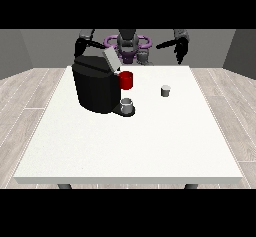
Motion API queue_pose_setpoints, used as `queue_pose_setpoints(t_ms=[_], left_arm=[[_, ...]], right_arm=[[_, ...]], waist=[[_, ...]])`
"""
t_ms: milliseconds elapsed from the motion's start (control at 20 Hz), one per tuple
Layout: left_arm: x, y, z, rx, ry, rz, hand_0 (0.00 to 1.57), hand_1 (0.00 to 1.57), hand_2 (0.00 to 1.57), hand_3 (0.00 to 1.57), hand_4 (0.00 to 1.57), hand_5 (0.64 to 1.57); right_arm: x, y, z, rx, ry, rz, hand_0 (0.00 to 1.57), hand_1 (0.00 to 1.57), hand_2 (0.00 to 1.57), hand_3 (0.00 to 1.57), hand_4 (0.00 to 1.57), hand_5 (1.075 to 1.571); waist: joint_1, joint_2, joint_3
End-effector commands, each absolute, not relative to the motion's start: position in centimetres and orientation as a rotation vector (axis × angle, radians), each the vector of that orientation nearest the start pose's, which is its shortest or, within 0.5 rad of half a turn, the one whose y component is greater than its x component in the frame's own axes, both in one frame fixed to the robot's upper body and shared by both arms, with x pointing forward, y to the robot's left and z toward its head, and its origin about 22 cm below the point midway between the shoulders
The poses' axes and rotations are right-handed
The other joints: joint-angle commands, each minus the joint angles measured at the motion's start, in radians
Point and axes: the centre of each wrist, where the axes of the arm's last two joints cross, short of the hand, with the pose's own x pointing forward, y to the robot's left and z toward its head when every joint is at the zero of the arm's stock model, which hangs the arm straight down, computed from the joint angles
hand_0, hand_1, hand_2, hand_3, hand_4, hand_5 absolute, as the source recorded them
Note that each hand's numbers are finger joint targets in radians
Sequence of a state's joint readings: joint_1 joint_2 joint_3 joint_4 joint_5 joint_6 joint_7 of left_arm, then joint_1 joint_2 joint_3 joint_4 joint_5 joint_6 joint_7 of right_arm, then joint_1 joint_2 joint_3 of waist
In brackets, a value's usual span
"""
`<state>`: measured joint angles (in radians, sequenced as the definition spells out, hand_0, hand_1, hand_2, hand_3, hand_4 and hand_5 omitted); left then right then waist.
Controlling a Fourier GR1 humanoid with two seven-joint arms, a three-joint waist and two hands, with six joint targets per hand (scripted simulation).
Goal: Insert the coffee pod into the coffee machine and close the lid
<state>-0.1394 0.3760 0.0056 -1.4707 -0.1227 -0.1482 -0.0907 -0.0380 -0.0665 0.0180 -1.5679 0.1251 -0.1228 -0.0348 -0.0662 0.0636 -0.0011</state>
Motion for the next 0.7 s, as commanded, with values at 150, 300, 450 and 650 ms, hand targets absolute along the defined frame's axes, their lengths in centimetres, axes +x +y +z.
queue_pose_setpoints(t_ms=[150, 300, 450, 650], left_arm=[[31.1, 35.3, 6.7, 0.396, -1.527, -0.621, 0.00, 0.00, 0.00, 0.00, 0.00, 1.571], [32.9, 35.1, 8.1, 0.486, -1.484, -0.678, 0.00, 0.00, 0.00, 0.00, 0.00, 1.571], [33.0, 36.6, 6.3, 0.466, -1.453, -0.706, 0.00, 0.00, 0.00, 0.00, 0.00, 1.571], [33.2, 37.0, 5.2, 0.471, -1.400, -0.791, 0.00, 0.00, 0.00, 0.00, 0.00, 1.571]], right_arm=[[25.9, -21.6, 2.7, -0.231, -1.714, 0.136, 0.00, 0.00, 0.00, 0.00, 0.00, 1.571], [26.7, -20.0, 4.0, -0.186, -1.734, 0.158, 0.00, 0.00, 0.00, 0.00, 0.00, 1.571], [26.5, -19.7, 3.7, -0.163, -1.755, 0.157, 0.00, 0.00, 0.00, 0.00, 0.00, 1.571], [27.5, -21.3, 4.1, -0.201, -1.712, 0.116, 0.00, 0.00, 0.00, 0.00, 0.00, 1.571]], waist=[[-0.086, 0.070, 0.0008], [-0.130, 0.116, 0.0009], [-0.135, 0.160, 0.0007], [-0.113, 0.165, 0.0008]])
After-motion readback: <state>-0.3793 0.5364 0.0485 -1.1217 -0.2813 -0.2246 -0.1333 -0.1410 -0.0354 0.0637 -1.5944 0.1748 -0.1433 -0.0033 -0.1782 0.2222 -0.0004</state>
